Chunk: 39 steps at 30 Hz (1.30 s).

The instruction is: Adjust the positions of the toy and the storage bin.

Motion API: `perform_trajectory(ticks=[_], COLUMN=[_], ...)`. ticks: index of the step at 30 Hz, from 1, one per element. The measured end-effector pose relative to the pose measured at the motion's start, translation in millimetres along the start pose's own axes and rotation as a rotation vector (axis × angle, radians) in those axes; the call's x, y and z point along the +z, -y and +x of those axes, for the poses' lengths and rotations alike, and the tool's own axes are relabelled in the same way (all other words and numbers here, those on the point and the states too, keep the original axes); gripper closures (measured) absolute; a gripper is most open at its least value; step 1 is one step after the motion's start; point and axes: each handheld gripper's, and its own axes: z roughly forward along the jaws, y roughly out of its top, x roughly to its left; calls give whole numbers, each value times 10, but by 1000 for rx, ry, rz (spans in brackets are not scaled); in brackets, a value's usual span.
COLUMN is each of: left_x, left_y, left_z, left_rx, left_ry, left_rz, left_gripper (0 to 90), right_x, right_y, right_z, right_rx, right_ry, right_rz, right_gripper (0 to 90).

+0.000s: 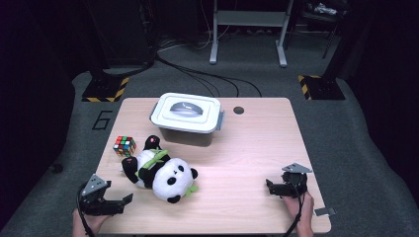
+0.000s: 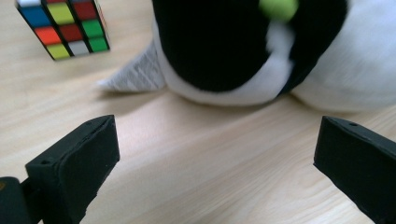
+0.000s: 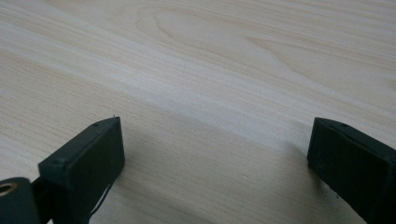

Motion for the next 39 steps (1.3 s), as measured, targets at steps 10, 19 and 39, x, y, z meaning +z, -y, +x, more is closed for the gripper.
perform_trajectory(ticks=[10,19,39], left_x=[303,371,369], left_y=[242,225,219], left_z=[155,177,187], left_rx=[-14,4,9], left_ry=[-55,-86,-80], left_rz=[67,68,77], left_gripper=[0,0,0], right_x=[0,5,-72], right_y=[-1,-28,-805], right_z=[0,1,276], right_rx=[1,-1,-124], right_ry=[0,-14,-156], right_rz=[1,8,-4], right_gripper=[31,15,25])
